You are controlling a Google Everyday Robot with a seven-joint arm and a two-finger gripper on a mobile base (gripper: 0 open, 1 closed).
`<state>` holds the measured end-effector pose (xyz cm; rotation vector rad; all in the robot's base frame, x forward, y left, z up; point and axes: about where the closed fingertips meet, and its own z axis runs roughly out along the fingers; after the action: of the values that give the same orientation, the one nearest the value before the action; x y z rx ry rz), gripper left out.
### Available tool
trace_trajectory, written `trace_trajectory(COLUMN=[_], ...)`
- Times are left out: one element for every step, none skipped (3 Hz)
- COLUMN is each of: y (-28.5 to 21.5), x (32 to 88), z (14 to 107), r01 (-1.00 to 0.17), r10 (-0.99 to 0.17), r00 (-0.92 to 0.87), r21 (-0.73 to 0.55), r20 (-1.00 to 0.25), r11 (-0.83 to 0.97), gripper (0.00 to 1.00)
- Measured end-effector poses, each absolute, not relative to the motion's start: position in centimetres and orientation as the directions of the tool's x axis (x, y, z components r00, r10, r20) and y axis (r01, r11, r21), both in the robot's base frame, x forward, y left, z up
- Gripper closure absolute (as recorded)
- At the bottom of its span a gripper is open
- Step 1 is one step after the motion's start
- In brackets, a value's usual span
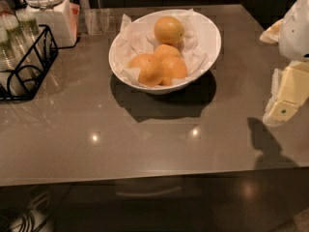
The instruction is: Pick orange from white bowl
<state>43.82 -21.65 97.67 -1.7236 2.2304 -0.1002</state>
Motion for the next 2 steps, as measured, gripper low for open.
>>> trace_trajectory(y=[-21.6,-20.6], x=[43.8,44.3], z=[97.7,97.6], r01=[-0.931,-0.933], r10=[-0.953,-0.952], r00=[-0.221,-0.209], r21=[-0.248,-0.245], r20=[-0.207,-0.225], r11=[0.270,0.263], gripper=[0.00,0.00])
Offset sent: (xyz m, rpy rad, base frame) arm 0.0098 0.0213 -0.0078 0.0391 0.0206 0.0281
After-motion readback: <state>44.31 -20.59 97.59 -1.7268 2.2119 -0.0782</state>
